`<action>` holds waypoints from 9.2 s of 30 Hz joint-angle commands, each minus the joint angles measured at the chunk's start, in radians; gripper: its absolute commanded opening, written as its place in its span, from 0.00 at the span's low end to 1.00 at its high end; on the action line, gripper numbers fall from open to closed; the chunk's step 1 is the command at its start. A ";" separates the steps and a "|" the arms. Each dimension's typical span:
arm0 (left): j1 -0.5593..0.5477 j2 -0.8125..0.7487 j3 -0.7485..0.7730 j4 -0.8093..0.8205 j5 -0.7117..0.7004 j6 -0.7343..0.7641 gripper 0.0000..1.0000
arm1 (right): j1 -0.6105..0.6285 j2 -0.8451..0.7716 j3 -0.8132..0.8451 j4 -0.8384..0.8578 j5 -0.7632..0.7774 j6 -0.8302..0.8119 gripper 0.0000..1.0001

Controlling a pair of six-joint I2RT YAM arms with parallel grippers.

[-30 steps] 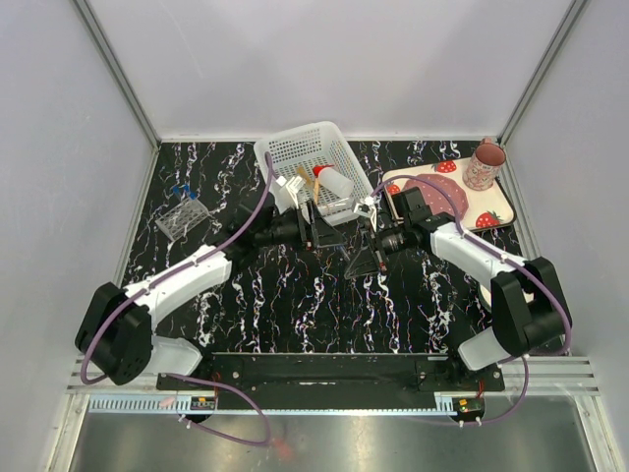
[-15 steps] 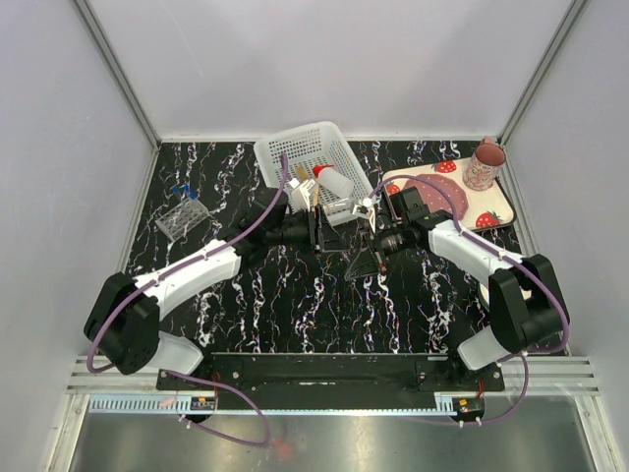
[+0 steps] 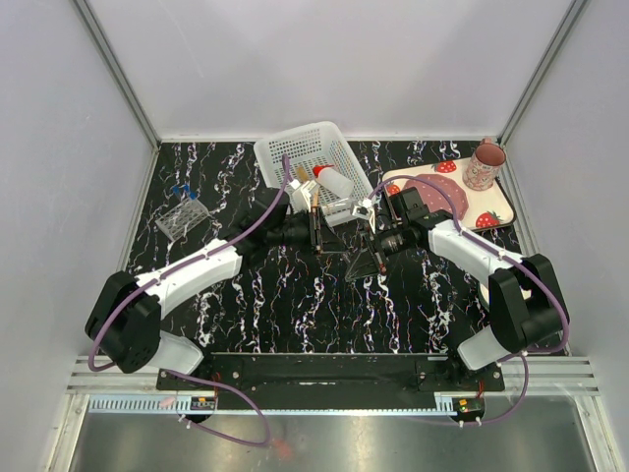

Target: Organize the chemistry lab equipment

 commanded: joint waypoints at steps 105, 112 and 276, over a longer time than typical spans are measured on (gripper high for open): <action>0.833 0.450 0.446 -0.259 -0.904 0.494 0.32 | -0.082 -0.103 0.091 -0.199 0.298 -0.252 1.00; 0.833 0.384 0.431 -0.256 -0.896 0.488 0.39 | -0.082 -0.101 0.092 -0.202 0.300 -0.253 1.00; 0.079 -0.154 -0.158 0.161 0.104 -0.048 0.86 | 0.012 0.006 0.058 -0.139 -0.007 -0.184 0.10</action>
